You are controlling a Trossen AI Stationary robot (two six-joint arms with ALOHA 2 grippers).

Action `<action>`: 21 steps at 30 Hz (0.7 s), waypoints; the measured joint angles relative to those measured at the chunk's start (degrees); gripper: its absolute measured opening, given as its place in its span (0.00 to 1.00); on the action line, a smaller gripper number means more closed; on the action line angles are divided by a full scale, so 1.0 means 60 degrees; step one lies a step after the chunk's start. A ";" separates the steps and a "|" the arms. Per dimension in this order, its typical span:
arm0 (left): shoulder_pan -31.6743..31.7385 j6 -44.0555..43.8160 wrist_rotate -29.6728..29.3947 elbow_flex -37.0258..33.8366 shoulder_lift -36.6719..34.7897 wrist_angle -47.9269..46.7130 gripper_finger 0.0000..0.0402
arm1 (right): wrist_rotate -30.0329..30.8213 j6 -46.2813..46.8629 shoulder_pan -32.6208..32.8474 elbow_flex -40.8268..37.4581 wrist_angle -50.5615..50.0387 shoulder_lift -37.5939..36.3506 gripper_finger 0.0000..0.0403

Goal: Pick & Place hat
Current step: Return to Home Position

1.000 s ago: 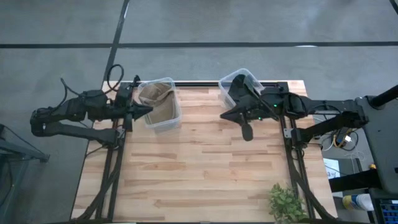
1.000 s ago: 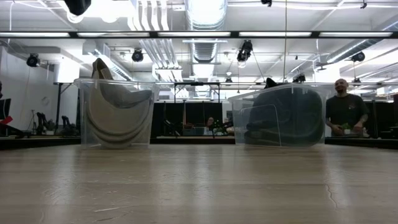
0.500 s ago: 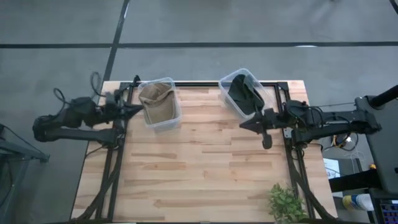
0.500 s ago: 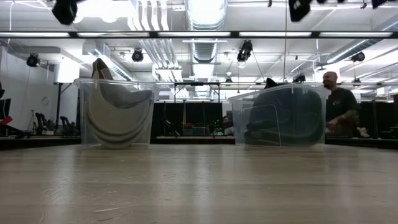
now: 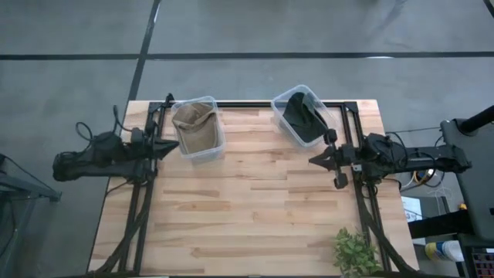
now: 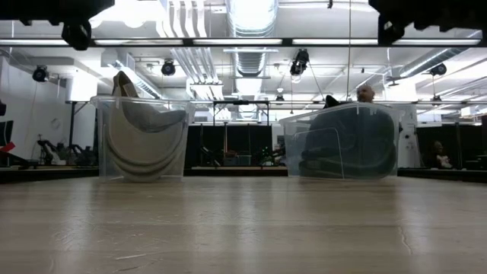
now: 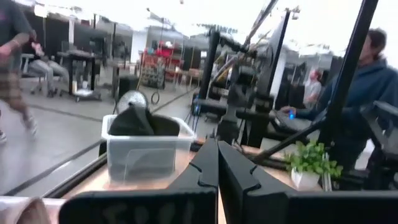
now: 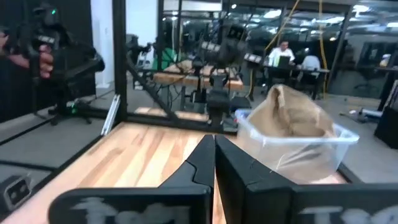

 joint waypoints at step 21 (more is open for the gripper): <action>0.0000 0.0005 0.1279 -0.2208 -0.1423 0.0589 0.00 | -0.1015 0.0201 0.0005 -0.2897 0.2445 -0.0527 0.02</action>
